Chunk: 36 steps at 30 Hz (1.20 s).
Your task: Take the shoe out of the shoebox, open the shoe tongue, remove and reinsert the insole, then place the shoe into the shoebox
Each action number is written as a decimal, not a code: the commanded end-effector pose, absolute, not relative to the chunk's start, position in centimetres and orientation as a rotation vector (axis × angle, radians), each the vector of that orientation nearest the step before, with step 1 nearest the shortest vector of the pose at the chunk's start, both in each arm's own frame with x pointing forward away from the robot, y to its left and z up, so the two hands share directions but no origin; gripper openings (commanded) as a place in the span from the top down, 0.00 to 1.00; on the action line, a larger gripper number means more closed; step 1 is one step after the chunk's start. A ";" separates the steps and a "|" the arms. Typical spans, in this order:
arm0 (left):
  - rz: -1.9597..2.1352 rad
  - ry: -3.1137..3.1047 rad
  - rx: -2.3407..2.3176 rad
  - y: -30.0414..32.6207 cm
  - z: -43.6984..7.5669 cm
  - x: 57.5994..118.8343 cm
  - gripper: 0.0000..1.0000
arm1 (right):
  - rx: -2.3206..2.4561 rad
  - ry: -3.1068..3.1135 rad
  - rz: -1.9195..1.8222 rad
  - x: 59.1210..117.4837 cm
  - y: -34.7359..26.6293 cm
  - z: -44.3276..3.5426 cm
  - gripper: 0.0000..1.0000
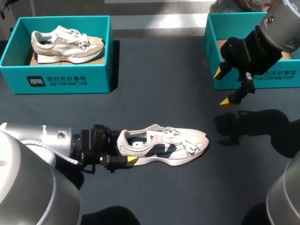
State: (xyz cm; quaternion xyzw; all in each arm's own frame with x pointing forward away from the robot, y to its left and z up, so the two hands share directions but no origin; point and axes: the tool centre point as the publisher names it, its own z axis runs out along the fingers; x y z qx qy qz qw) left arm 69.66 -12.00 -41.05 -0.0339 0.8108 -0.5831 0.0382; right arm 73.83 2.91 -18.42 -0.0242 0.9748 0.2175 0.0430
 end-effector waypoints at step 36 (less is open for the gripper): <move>-1.785 2.488 -0.107 -12.1 -41.1 69.6 1.00 | 1.774 2.227 0.167 73.1 13.5 -21.8 0.00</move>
